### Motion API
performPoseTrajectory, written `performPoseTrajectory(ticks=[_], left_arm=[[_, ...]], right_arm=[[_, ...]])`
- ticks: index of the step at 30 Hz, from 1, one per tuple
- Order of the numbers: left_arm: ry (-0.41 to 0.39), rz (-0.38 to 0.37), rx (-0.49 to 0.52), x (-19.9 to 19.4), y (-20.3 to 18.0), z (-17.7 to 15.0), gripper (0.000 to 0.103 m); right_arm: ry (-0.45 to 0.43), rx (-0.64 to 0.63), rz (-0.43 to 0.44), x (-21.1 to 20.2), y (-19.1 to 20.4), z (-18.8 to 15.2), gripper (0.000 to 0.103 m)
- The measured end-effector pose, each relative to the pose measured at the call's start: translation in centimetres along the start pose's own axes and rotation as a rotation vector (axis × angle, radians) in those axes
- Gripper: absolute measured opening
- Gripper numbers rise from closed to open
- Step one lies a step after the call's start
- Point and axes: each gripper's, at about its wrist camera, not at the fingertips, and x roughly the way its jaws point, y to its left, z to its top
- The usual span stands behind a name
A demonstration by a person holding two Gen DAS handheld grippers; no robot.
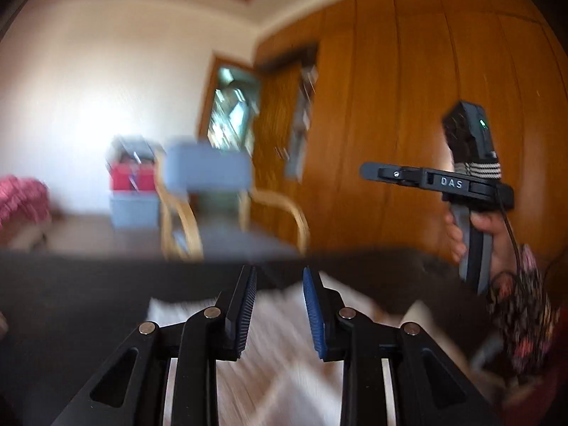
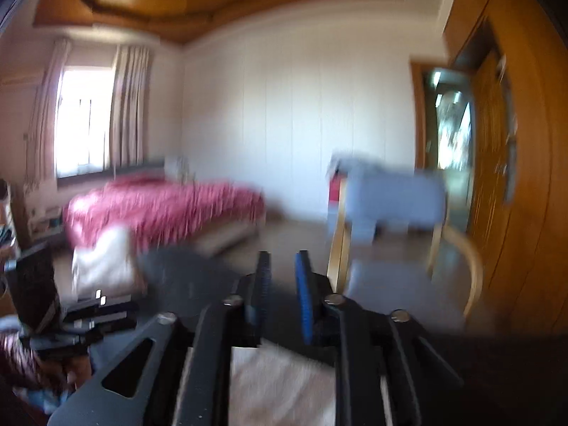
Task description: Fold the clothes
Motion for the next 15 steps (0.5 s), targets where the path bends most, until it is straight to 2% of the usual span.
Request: performPoseTrajectory(ticks=[1,3,5,7,9,10,12,15], left_arm=[[0.053,0.003,0.006,0.8,-0.2,-1.4,0.027],[0.160,0.008,0.017,2.4,-0.6,-4.2,0.027],[0.239,0.090,0.071,5.1,0.0,-5.6,0.027],[0.307,0.171,0.111,7.7,0.3,-7.1,0.027],[0.384,0.191,0.069,9.7,1.1,-7.2,0.027],[0.429,0.196,0.035,10.7,1.9,-6.9,0.027],[0.447,0.239,0.047,11.9,2.6,-6.3,0.027],[0.489,0.339,0.107,14.7,4.2,-7.0,0.027]], right_arm=[[0.081,-0.006,0.018,1.2,-0.1,-1.5,0.056],[0.207,-0.069,0.033,1.9,0.2,-4.7,0.063],[0.324,-0.114,0.060,2.1,0.5,-7.8,0.063],[0.427,-0.092,0.111,2.5,0.3,-10.6,0.063],[0.525,-0.073,0.140,3.2,0.1,-13.3,0.063],[0.567,-0.070,0.123,4.1,0.0,-14.4,0.063],[0.658,-0.078,0.048,7.0,-0.3,-16.5,0.063],[0.671,-0.022,0.009,11.5,-1.9,-17.4,0.064]])
